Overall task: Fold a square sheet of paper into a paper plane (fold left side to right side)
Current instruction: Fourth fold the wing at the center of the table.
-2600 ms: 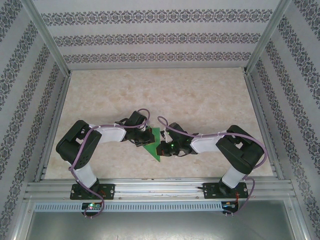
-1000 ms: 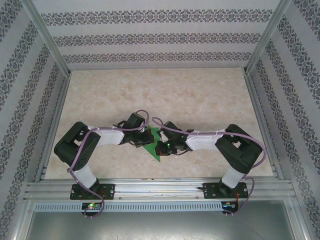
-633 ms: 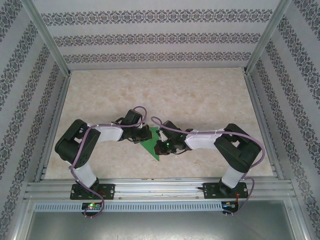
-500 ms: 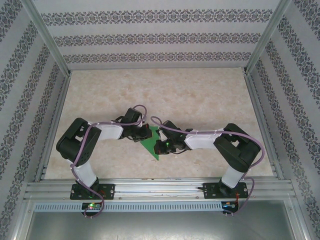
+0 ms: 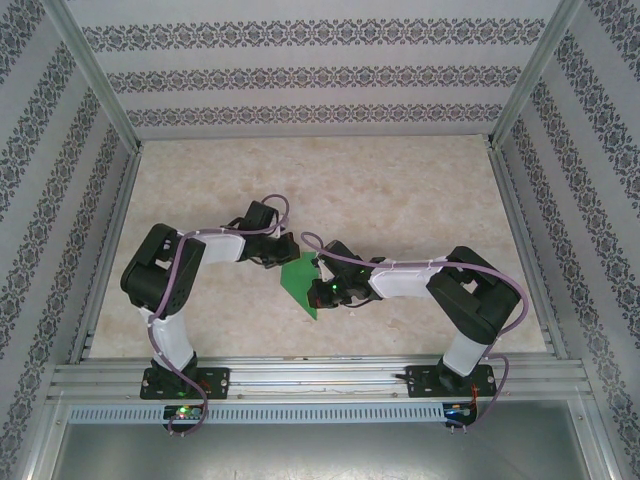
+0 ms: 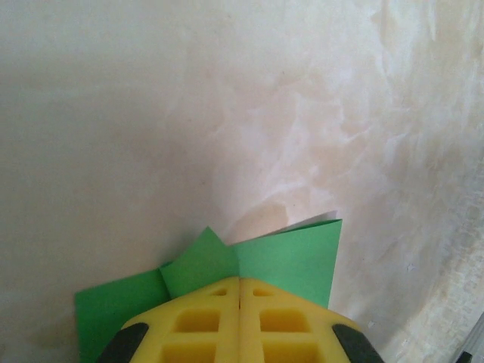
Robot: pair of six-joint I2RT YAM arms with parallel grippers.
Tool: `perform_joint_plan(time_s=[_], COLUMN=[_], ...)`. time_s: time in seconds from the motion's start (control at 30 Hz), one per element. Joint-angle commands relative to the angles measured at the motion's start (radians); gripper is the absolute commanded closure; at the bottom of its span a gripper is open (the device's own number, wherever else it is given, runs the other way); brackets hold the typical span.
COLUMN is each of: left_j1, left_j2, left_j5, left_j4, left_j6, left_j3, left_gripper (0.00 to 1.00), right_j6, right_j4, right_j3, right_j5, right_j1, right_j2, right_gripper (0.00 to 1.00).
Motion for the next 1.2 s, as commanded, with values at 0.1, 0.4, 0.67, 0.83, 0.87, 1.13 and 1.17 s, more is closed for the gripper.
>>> perform_joint_plan(time_s=[0.1,0.4,0.67,0.83,0.87,1.13,1.17], left_j1=[0.076,0.089,0.019,-0.060,-0.073,-0.095,-0.096], left_j2=[0.052,-0.007,-0.250,-0.257,-0.245,-0.118,-0.107], left_j5=[-0.082,-0.059,0.003,0.044,0.045,-0.017,-0.032], left_j4=[-0.013,-0.021,0.088,0.178,0.186,0.140,0.131], left_j6=[0.058,0.085,0.025,-0.045,-0.048,-0.011,-0.008], left_j3=[0.070,0.082,-0.162,-0.227,-0.222,-0.135,-0.132], left_gripper=[1.00,1.00,1.00,1.00,1.00,1.00,1.00], right_j6=[-0.025,-0.029,-0.071,-0.082,-0.082,-0.082,-0.082], right_j4=[-0.222,-0.212,-0.214,-0.216,-0.214,-0.217,-0.216], right_j3=[-0.066,-0.060,-0.060,-0.058,-0.057,-0.056,-0.057], right_j5=[0.112,0.110,0.094,0.088,0.087,0.083,0.083], right_j1=[0.014,0.007,-0.037,-0.046,-0.046,-0.046,-0.046], right_j2=[0.083,0.068,0.039,0.040,0.041,0.035,0.033], right_gripper=[1.00,1.00,1.00,1.00,1.00,1.00,1.00])
